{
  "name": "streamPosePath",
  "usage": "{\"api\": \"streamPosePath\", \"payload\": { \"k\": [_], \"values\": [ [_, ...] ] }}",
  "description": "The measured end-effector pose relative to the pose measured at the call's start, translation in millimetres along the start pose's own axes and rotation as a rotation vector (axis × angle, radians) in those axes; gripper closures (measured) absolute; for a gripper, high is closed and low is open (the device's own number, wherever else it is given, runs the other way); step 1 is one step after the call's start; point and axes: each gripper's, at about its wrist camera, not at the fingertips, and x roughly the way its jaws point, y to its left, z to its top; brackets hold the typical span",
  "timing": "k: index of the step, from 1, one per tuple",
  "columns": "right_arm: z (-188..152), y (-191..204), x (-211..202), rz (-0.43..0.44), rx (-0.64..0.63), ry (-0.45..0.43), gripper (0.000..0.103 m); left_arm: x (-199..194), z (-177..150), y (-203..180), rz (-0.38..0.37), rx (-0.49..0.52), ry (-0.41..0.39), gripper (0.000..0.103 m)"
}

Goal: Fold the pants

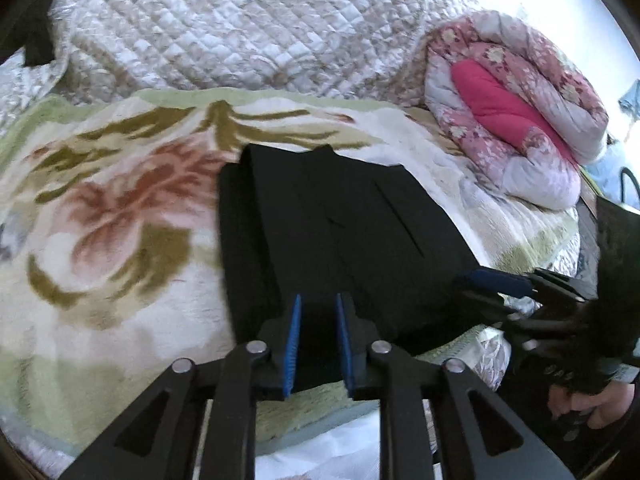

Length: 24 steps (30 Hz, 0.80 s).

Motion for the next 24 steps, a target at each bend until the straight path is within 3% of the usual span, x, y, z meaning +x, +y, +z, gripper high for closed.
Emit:
{"api": "streamPosePath", "payload": {
  "k": [6, 10, 24],
  "values": [
    [3.5, -19.1, -13.2, 0.018, 0.103, -0.010, 0.058, -10.7, 2.4, 18.2, 0.039, -0.085, 0.028, 0.073],
    [5.6, -25.0, -12.9, 0.020, 0.134, -0.002, 0.058, -15.2, 5.0, 20.0, 0.036, -0.104, 0.023, 0.060],
    [18.8, -43.6, 3.7, 0.067, 0.199, 0.029, 0.058, 6.8, 25.9, 21.7, 0.006, -0.107, 0.036, 0.051]
  ]
}}
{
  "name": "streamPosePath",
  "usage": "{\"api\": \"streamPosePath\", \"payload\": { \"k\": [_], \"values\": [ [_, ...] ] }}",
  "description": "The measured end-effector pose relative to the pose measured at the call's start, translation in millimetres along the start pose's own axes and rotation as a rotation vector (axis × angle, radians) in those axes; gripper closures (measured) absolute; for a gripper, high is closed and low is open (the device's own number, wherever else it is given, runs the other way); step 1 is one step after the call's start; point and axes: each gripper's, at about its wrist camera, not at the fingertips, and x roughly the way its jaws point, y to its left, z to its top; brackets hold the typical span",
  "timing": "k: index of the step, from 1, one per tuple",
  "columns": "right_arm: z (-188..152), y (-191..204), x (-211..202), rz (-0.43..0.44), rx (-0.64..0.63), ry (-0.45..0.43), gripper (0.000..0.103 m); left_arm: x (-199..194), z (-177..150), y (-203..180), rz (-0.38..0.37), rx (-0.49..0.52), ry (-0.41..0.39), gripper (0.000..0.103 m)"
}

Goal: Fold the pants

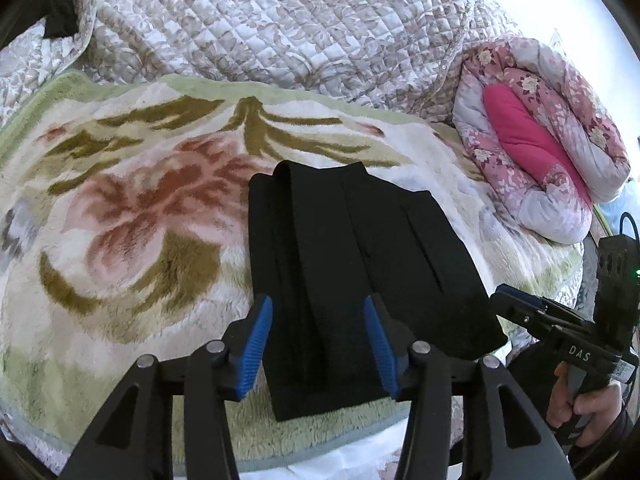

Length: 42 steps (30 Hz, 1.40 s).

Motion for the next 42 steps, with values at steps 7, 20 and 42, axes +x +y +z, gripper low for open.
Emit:
{"api": "streamPosePath", "payload": {
  "k": [7, 20, 42],
  "values": [
    [9.9, -13.3, 12.1, 0.013, 0.032, 0.012, 0.058, 11.4, 5.4, 10.4, 0.000, -0.020, 0.006, 0.050],
    [20.4, -23.5, 31.6, -0.004, 0.077, 0.006, 0.054, 24.3, 22.0, 23.4, -0.019, -0.043, -0.017, 0.050],
    [12.5, -20.8, 30.4, 0.033, 0.094, 0.002, 0.054, 40.1, 9.1, 8.9, -0.178, -0.086, 0.022, 0.058]
  ]
}}
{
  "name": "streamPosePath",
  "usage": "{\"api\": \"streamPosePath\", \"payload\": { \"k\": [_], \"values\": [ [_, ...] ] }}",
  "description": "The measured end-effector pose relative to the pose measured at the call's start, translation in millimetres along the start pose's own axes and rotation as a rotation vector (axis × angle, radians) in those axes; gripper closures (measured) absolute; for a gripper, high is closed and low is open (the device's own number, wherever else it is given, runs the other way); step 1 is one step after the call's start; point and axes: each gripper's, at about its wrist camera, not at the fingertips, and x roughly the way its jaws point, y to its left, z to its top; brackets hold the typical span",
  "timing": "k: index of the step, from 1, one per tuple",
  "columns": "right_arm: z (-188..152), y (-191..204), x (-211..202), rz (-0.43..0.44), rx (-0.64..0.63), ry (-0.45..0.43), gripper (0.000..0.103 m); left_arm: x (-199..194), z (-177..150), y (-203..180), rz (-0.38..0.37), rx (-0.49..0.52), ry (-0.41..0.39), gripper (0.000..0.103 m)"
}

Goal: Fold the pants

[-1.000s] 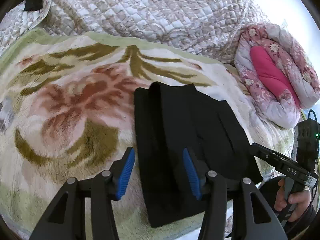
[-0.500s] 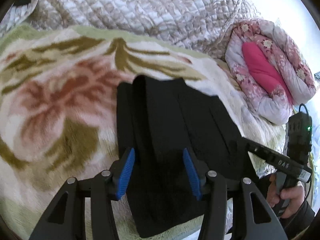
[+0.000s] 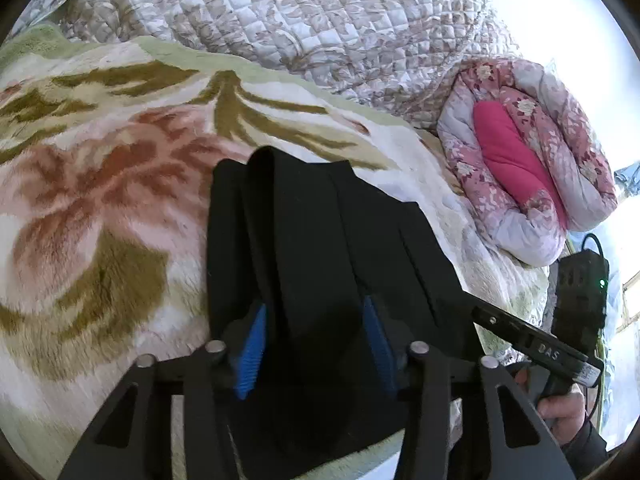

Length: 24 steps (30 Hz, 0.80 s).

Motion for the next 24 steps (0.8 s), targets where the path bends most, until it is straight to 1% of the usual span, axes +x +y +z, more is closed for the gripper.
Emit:
{"api": "streamPosePath", "payload": {
  "k": [1, 2, 3, 6, 8, 10, 12, 15, 17, 19, 21, 22, 24],
  "values": [
    [-0.2, -0.1, 0.3, 0.000, 0.001, 0.000, 0.054, -1.6, -0.9, -0.4, -0.001, 0.000, -0.005, 0.064],
    [-0.3, -0.1, 0.6, 0.001, 0.001, 0.001, 0.054, -3.8, -0.9, 0.5, 0.001, -0.006, -0.014, 0.068],
    [-0.3, -0.3, 0.6, 0.000, 0.001, 0.001, 0.054, -5.4, 0.1, 2.8, 0.001, -0.015, -0.019, 0.075],
    [-0.4, -0.2, 0.8, 0.001, 0.003, 0.000, 0.054, -3.6, 3.4, 11.8, -0.027, -0.051, -0.008, 0.078],
    [-1.0, -0.3, 1.0, 0.002, 0.008, -0.001, 0.054, -3.7, 3.5, 10.7, -0.030, -0.047, -0.006, 0.080],
    [-1.2, 0.0, 0.2, 0.002, 0.007, -0.002, 0.054, -11.3, 4.8, 4.5, -0.044, -0.033, -0.020, 0.086],
    [-0.5, -0.5, -0.6, 0.004, 0.006, -0.004, 0.054, -21.9, 6.4, -0.5, -0.070, -0.034, -0.037, 0.087],
    [1.0, 2.9, -7.0, 0.010, -0.005, -0.023, 0.054, -33.1, 4.6, -3.1, -0.052, -0.020, -0.058, 0.088],
    [1.5, 5.5, -10.7, 0.016, -0.016, -0.038, 0.054, -32.4, 0.7, 5.9, -0.036, -0.026, -0.048, 0.088],
    [0.8, 8.1, -9.2, 0.022, -0.030, -0.039, 0.054, -22.6, -3.9, 23.1, -0.017, -0.060, -0.014, 0.086],
    [-1.4, 9.7, -1.3, 0.004, -0.045, -0.015, 0.054, -14.9, -5.7, 35.2, -0.039, -0.091, 0.000, 0.086],
    [-3.3, 11.0, 1.6, -0.006, -0.054, -0.004, 0.054, -14.1, -4.9, 35.4, -0.043, -0.090, 0.001, 0.085],
    [-6.5, 13.3, 1.8, -0.023, -0.070, -0.002, 0.054, -14.6, -3.4, 29.1, -0.024, -0.054, -0.002, 0.084]
  ]
}}
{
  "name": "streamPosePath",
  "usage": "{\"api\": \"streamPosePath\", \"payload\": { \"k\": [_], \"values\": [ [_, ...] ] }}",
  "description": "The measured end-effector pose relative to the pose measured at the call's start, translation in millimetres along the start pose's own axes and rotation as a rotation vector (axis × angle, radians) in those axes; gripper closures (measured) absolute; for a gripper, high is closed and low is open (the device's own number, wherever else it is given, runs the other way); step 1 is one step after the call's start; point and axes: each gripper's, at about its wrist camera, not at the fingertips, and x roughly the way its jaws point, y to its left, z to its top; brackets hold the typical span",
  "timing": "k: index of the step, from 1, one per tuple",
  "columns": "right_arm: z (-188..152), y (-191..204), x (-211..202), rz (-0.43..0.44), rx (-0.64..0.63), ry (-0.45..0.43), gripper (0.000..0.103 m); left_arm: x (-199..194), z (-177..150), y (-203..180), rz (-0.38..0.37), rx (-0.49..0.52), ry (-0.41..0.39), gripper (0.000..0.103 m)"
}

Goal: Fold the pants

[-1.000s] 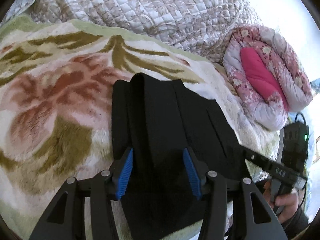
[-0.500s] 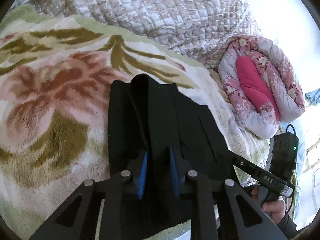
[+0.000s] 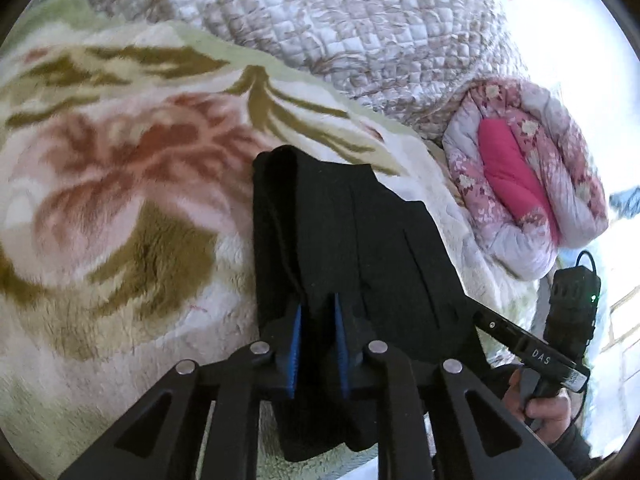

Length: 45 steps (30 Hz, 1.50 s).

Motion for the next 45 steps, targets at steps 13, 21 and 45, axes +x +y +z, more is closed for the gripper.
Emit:
{"api": "streamPosePath", "payload": {
  "k": [13, 21, 45],
  "values": [
    [-15.0, 31.0, -1.0, -0.039, -0.191, 0.016, 0.076, -7.2, 6.7, -11.4, 0.054, 0.044, -0.002, 0.079],
    [-17.4, 33.7, -14.3, -0.019, -0.193, -0.006, 0.076, -42.4, 5.4, -21.2, 0.104, 0.080, -0.092, 0.080],
    [0.0, -12.9, -13.0, 0.049, 0.048, 0.002, 0.058, -23.6, -1.7, 1.1, 0.093, 0.021, -0.027, 0.061]
  ]
}}
